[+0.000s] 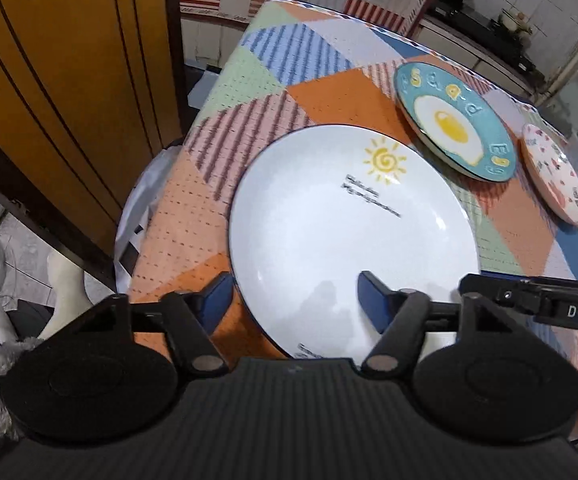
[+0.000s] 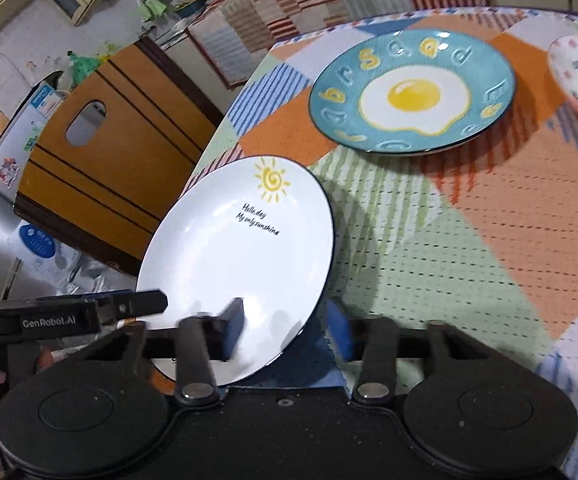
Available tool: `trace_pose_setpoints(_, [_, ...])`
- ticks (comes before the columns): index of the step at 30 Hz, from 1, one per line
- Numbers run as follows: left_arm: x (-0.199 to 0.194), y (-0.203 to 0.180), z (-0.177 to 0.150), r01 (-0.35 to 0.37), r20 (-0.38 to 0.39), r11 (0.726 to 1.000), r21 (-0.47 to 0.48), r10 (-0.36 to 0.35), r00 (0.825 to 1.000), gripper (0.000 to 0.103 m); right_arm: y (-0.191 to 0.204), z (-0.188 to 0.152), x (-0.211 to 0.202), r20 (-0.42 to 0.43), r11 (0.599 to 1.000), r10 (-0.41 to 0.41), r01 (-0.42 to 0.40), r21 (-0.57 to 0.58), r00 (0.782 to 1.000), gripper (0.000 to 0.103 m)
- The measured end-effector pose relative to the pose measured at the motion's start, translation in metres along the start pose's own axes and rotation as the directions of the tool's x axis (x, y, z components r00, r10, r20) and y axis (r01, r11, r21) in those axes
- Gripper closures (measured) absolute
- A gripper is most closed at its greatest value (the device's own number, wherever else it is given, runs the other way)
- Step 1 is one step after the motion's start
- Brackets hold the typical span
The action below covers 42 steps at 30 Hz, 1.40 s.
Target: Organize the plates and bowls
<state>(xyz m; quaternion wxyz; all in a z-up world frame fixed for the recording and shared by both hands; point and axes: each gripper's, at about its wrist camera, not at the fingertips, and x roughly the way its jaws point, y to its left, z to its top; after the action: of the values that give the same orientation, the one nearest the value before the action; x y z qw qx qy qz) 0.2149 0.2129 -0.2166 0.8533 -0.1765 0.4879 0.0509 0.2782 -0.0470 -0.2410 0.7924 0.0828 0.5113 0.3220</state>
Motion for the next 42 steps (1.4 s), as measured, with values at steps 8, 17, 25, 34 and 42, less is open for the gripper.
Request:
trace_pose_setpoints(8, [0.02,0.013,0.001,-0.032,-0.058,0.998,-0.049,0.029,0.998,0.079,-0.011,0.004,0.009,-0.007,1.0,-0.017,0.018,0.009,1.0,0.088])
trace_pose_setpoints(17, [0.021,0.013,0.003,-0.051,-0.062,0.996,-0.075,0.046,0.997,0.079,-0.017,0.005,0.022,0.007,1.0,0.013,-0.013,0.012,1.0,0.086])
trace_pose_setpoints(25, [-0.004,-0.016,-0.005,-0.114,0.038,0.992,0.053,0.112,0.993,0.078,-0.008,0.001,-0.001,0.008,0.995,0.033,-0.033,-0.089,0.999,0.084])
trace_pose_setpoints(34, [-0.046,-0.066,-0.022,-0.035,0.044,0.994,0.099,0.031,0.999,0.078,-0.019,-0.011,-0.072,0.061,0.988,0.013,-0.004,-0.154,0.998,0.083])
trace_pose_setpoints(42, [-0.037,-0.132,-0.038,0.044,0.013,0.993,0.114,-0.045,0.999,0.077,-0.061,-0.022,-0.13,0.096,0.986,-0.065,0.079,-0.149,0.993,0.083])
